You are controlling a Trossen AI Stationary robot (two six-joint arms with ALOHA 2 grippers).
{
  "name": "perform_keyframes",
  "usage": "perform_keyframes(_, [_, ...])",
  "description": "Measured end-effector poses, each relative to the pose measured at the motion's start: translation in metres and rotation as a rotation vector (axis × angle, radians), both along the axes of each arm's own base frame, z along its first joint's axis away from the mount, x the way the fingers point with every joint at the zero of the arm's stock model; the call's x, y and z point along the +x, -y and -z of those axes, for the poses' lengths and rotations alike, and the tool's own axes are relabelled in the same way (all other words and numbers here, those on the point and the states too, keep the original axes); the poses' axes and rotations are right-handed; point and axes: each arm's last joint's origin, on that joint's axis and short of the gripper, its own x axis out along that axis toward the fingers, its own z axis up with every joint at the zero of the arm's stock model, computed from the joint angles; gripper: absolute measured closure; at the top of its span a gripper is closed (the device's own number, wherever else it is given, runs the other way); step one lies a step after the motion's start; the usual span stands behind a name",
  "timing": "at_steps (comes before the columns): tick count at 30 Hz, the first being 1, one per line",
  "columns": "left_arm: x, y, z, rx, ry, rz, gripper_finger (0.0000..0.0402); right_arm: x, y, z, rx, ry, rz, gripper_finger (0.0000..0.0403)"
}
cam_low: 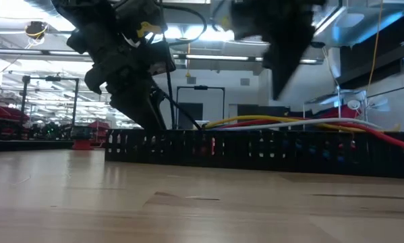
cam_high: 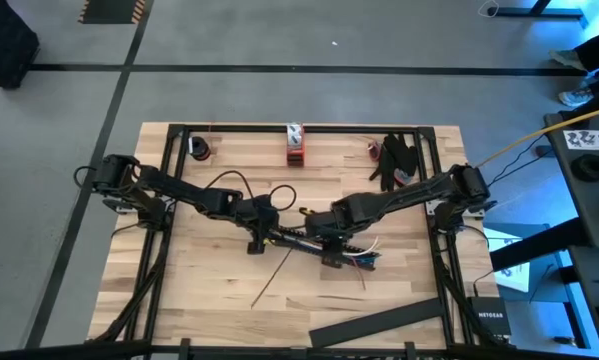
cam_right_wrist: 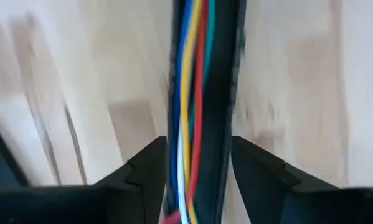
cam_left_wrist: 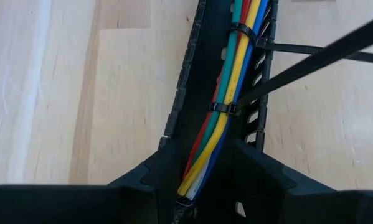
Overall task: Ziptie cables
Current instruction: Put the wrapped cable wires into the black cable duct
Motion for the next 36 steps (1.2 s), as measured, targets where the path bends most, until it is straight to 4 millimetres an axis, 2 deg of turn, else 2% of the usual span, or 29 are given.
perform_keyframes(4, [0.000, 0.000, 0.000, -0.001, 0.002, -0.001, 0.0266, 0.020, -0.001, 0.000, -0.058, 0.206, 0.010, 0.0233])
perform_keyframes(7, [0.000, 0.000, 0.000, -0.002, 0.003, -0.001, 0.0266, 0.037, -0.001, 0.018, -0.066, 0.286, 0.019, 0.0247])
perform_keyframes(11, [0.000, 0.000, 0.000, -0.001, 0.002, -0.002, 0.0266, 0.052, 0.001, 0.037, -0.062, 0.315, 0.034, 0.0292])
perform_keyframes(17, [0.000, 0.000, 0.000, -0.004, 0.003, -0.004, 0.0266, 0.055, 0.001, 0.063, -0.104, 0.241, 0.029, 0.0386])
perform_keyframes(19, [0.000, 0.000, 0.000, -0.004, 0.003, -0.004, 0.0266, 0.057, 0.001, 0.070, -0.110, 0.227, 0.023, 0.0397])
perform_keyframes(23, [0.000, 0.000, 0.000, -0.003, 0.004, -0.003, 0.0266, 0.058, 0.001, 0.085, -0.118, 0.185, 0.018, 0.0384])
perform_keyframes(27, [0.000, 0.000, 0.000, -0.002, 0.004, -0.003, 0.0266, 0.061, 0.000, 0.075, -0.124, 0.165, 0.012, 0.0382])
perform_keyframes(36, [0.000, 0.000, -0.001, -0.002, 0.004, -0.002, 0.0266, 0.066, 0.000, 0.015, -0.229, 0.109, -0.031, 0.0382])
